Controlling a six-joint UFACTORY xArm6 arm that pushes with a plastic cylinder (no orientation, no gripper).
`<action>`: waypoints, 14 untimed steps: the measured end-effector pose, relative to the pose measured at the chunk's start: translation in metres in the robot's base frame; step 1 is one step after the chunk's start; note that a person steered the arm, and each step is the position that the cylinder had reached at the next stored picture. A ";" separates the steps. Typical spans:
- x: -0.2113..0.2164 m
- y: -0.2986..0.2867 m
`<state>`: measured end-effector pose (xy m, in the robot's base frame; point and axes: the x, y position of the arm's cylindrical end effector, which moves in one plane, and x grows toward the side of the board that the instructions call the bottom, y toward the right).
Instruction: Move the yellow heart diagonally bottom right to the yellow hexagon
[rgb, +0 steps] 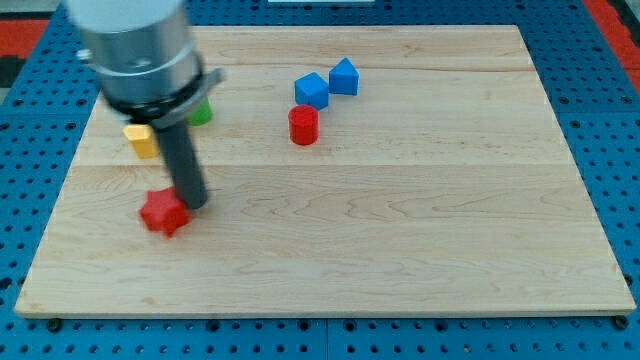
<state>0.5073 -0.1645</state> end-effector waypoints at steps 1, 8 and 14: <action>0.015 -0.028; -0.072 -0.043; -0.104 -0.051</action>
<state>0.4035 -0.2153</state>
